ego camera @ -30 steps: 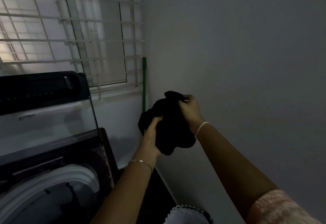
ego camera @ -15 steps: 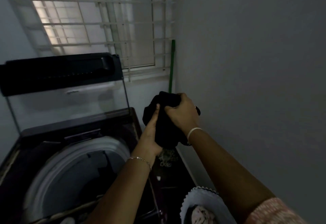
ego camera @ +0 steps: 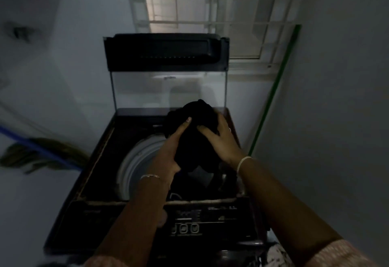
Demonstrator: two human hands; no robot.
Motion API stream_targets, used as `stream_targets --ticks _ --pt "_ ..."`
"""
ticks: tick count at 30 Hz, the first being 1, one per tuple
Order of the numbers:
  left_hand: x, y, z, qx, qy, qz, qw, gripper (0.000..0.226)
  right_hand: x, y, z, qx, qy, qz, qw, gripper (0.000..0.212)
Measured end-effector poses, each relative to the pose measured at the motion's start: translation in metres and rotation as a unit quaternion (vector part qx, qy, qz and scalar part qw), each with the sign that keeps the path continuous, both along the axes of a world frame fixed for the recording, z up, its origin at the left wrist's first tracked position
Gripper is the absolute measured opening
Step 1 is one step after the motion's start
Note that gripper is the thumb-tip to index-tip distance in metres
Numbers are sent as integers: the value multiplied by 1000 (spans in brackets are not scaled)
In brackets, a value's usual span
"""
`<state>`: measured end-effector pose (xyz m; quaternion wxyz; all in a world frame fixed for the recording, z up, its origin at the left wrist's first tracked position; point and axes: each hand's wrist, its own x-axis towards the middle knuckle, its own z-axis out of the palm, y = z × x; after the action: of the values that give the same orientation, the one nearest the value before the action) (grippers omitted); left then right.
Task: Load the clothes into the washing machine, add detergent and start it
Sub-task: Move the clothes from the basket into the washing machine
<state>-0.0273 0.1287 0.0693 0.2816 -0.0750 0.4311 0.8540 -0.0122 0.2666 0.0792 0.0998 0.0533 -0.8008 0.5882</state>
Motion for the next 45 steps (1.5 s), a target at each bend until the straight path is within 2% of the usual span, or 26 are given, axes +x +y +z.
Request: stream_targets --ticks 3,7,10,13,15,18,22,26,29,33,36,37,38,40,42,43,44,45 --pt "-16 -45 -12 -48 -23 0 999 45 -22 -28 -24 -11 -62 21 998 81" --pt "-39 -83 -41 -60 -21 12 998 26 -44 -56 -51 -36 -142 46 988 91" --pt "-57 -99 -67 -102 -33 24 994 32 -59 -70 -74 -45 -166 35 985 90" --pt "-78 -112 -94 -138 -80 -27 987 21 -71 -77 -101 -38 -192 19 980 92" --pt "-89 -118 -112 -179 -104 -54 977 23 -76 -79 -117 -46 -240 27 969 94" --pt "-93 -122 -130 -187 -141 -80 969 28 -82 -80 -148 -56 -320 31 945 99" --pt "-94 -131 -149 -201 -174 -79 961 20 -93 -84 -170 -45 -383 81 919 86" --pt "-97 -142 -159 -222 -191 -65 954 41 -111 -93 -181 -22 -420 134 897 56" --pt "-99 -148 -170 -253 -207 -65 943 41 -121 -99 -202 9 -429 113 896 54" --pt "-107 -155 -184 -279 -223 -58 932 23 -121 -115 -220 52 -440 88 892 55" --pt "-112 -156 -183 -250 -243 -44 936 21 -119 -120 -230 116 -492 106 856 54" --pt "-113 -155 -183 -243 -246 -35 938 23 -118 -126 -236 115 -508 116 846 55" --pt "-113 -154 -181 -239 -247 -26 939 24 -115 -130 -240 98 -523 86 842 54" --pt "-114 -153 -182 -233 -245 -12 941 27 -99 -123 -244 91 -473 43 876 39" --pt "-113 -151 -182 -218 -239 -9 946 27 -99 -127 -238 141 -445 2 884 34" --pt "-112 -150 -180 -215 -232 -15 948 28 -107 -131 -239 74 -433 6 898 39" --pt "-112 -149 -179 -216 -222 -17 951 28 -108 -131 -226 9 -445 56 894 43" --pt "-112 -147 -180 -225 -204 -24 952 26 -106 -126 -212 -47 -434 65 897 42"
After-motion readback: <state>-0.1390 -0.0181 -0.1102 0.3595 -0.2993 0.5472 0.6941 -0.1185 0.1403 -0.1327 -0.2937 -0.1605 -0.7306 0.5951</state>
